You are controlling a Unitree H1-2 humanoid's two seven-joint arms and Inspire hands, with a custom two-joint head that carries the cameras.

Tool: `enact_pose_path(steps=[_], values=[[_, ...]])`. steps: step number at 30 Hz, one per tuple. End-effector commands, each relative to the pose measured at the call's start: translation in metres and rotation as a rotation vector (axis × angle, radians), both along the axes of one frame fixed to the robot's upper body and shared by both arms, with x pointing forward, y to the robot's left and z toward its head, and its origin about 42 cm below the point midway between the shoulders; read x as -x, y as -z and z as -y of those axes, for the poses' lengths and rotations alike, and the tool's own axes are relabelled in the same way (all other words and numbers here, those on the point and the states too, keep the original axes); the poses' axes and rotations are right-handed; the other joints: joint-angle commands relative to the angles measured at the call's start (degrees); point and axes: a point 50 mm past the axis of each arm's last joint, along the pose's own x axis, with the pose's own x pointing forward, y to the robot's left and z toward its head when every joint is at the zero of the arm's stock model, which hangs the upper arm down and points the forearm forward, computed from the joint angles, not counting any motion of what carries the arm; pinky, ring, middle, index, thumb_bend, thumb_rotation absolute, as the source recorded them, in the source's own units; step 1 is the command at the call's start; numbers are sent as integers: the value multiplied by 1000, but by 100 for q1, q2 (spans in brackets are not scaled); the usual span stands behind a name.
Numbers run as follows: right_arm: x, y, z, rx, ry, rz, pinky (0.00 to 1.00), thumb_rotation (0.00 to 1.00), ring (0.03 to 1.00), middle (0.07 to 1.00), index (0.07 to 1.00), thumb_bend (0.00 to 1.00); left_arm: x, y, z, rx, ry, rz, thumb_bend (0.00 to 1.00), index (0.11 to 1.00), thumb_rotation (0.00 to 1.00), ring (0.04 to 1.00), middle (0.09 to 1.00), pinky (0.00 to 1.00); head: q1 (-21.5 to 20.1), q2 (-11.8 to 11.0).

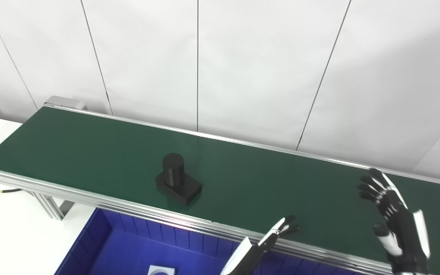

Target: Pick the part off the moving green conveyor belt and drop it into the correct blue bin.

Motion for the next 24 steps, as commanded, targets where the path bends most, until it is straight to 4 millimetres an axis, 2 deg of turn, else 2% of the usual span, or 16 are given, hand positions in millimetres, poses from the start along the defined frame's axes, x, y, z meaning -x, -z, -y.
enact_pose_path(steps=[1, 4, 9, 13, 18, 21, 24], values=[[-13, -22, -11, 15, -36, 76, 664, 887, 756, 822, 889, 880, 0, -13, 2, 42, 14, 64, 860, 970, 797, 919, 909, 964, 0, 39], [-21, -27, -23, 16, -58, 85, 653, 883, 752, 822, 889, 876, 3, -13, -1, 40, 14, 60, 848, 967, 785, 922, 912, 966, 23, 119], [-32, -33, -47, -29, -120, 78, 653, 840, 755, 830, 878, 905, 9, 7, -12, -7, -4, 8, 809, 977, 775, 941, 934, 983, 61, 206], [-37, -38, -65, -7, -145, 85, 650, 852, 741, 830, 885, 889, 17, 19, -25, -37, -33, -29, 802, 989, 791, 950, 938, 971, 69, 257], [-40, -44, -80, 12, -162, 80, 656, 869, 746, 836, 893, 868, 28, 22, -41, -54, -41, -42, 759, 990, 759, 958, 948, 986, 85, 345], [-42, -46, -89, 2, -176, 70, 656, 869, 746, 835, 890, 880, 34, 25, -53, -77, -55, -47, 719, 978, 726, 942, 939, 976, 100, 390], [-44, -46, -97, -9, -192, 57, 651, 858, 752, 832, 883, 914, 39, 29, -66, -95, -65, -63, 724, 974, 734, 943, 938, 983, 82, 443]])
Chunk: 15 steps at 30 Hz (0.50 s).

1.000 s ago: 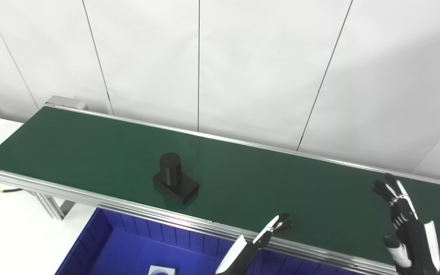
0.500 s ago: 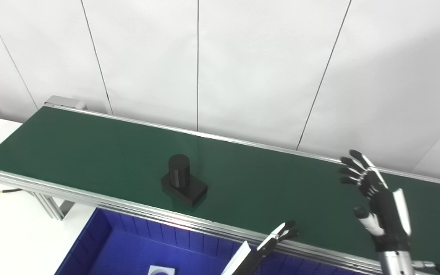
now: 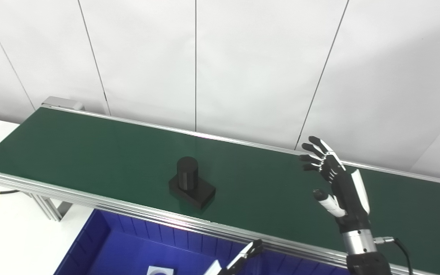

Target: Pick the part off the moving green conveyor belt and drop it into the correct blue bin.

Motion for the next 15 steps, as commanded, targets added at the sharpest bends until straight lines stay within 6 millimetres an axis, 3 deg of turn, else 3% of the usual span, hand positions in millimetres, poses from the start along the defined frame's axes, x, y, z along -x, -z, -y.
enact_pose_path(steps=[1, 10, 15], values=[[-11, -23, -12, -19, -29, 55, 657, 854, 752, 838, 876, 934, -1, -8, -7, 36, -22, 43, 729, 977, 740, 949, 949, 944, 3, -5], [-14, -13, -35, 34, -38, 25, 650, 808, 752, 848, 888, 887, 7, -9, -18, 35, -28, 32, 745, 972, 762, 950, 956, 920, -24, 84], [-24, -8, -54, 53, -50, -20, 636, 705, 740, 831, 883, 925, 9, -11, -19, 41, -26, 34, 755, 974, 763, 942, 951, 898, -35, 110]])
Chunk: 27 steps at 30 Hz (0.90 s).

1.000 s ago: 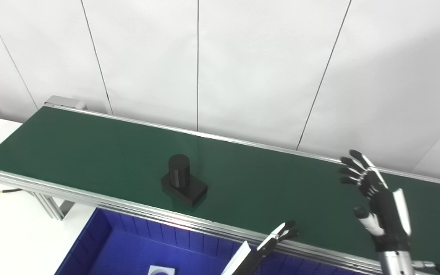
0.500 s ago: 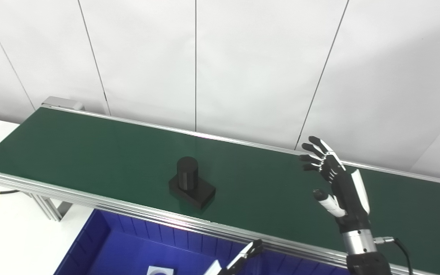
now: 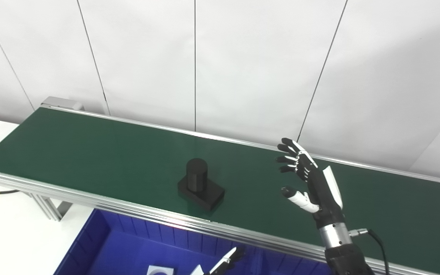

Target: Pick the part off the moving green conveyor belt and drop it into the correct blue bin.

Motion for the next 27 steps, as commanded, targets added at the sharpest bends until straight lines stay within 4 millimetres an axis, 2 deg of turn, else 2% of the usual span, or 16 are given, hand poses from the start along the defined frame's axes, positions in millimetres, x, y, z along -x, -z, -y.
enact_pose_path(steps=[1, 5, 9, 19, 27], values=[[-16, -22, -18, 12, -9, 68, 629, 655, 728, 820, 875, 915, -2, -11, 0, 48, -1, 47, 758, 979, 762, 947, 956, 907, -3, 2], [-26, -21, -40, 79, -17, 33, 578, 557, 703, 798, 856, 918, 2, -12, -3, 54, -6, 41, 768, 982, 767, 961, 964, 919, 16, 14], [-36, -16, -56, 129, -16, -4, 554, 530, 682, 788, 842, 942, 4, -13, -2, 54, -8, 43, 760, 974, 775, 963, 965, 933, 45, 12], [-51, -5, -66, 179, -6, -41, 577, 527, 679, 768, 832, 946, 9, -20, 3, 74, -4, 52, 783, 978, 783, 974, 966, 946, 44, -9], [-62, 3, -69, 238, -11, -70, 621, 567, 701, 791, 831, 973, 13, -34, 10, 94, 26, 95, 832, 956, 790, 954, 953, 917, 55, 17]])
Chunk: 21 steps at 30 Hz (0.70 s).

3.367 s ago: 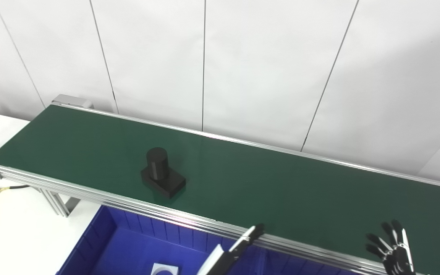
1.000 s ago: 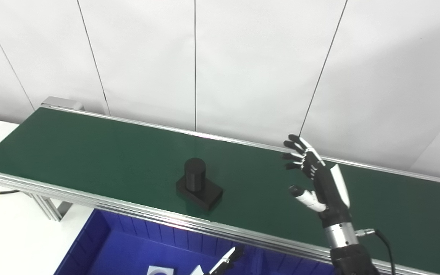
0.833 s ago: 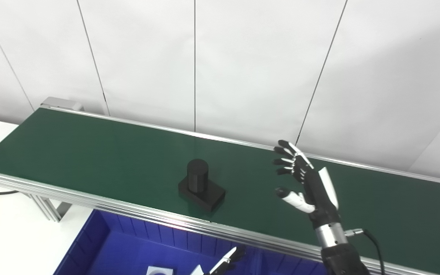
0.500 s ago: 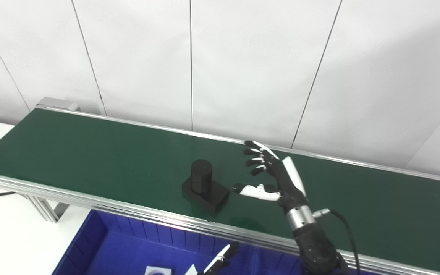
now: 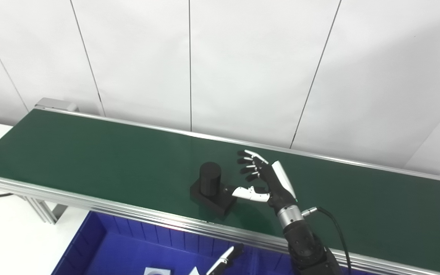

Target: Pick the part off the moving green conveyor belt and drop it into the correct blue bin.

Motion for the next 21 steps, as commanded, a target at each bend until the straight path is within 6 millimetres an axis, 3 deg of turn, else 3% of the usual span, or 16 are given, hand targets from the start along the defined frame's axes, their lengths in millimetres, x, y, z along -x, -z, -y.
enact_pose_path(steps=[1, 12, 21], values=[[-16, -28, -9, -10, -11, 83, 620, 565, 698, 785, 830, 976, 0, -14, 5, 41, 20, 62, 840, 955, 790, 953, 951, 915, 4, 6], [-23, -17, -6, 68, -31, 83, 556, 559, 668, 773, 801, 970, 4, -28, 11, 76, 23, 91, 861, 962, 799, 958, 951, 931, 94, 41], [-24, -15, -18, 129, -71, 82, 500, 548, 620, 765, 763, 936, 5, -33, 16, 81, 17, 104, 849, 964, 798, 962, 948, 975, 143, 78]])
